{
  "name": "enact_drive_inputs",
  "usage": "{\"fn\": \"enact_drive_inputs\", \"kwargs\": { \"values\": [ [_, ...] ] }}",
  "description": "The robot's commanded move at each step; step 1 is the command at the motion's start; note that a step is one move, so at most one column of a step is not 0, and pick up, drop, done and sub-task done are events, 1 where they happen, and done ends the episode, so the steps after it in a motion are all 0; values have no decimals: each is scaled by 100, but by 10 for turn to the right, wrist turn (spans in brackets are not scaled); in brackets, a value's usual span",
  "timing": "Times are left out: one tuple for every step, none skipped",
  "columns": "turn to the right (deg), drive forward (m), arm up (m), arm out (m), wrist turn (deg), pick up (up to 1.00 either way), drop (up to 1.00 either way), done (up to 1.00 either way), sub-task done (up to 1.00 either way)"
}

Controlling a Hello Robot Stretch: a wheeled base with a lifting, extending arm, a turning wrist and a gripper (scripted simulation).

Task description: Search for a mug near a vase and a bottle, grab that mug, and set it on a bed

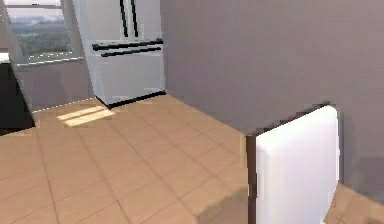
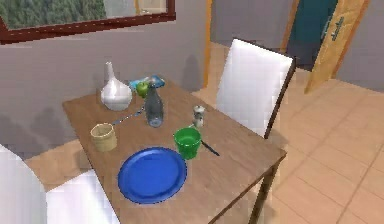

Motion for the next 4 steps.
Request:
{"fn": "enact_drive_inputs", "kwargs": {
  "values": [
    [0, 35, 0, 0, 0, 0, 0, 0, 0],
    [0, 0, 50, 0, 0, 0, 0, 0, 0],
    [0, 0, 32, 0, 0, 0, 0, 0, 0],
    [0, 0, 0, 38, 0, 0, 0, 0, 0]
  ]
}}
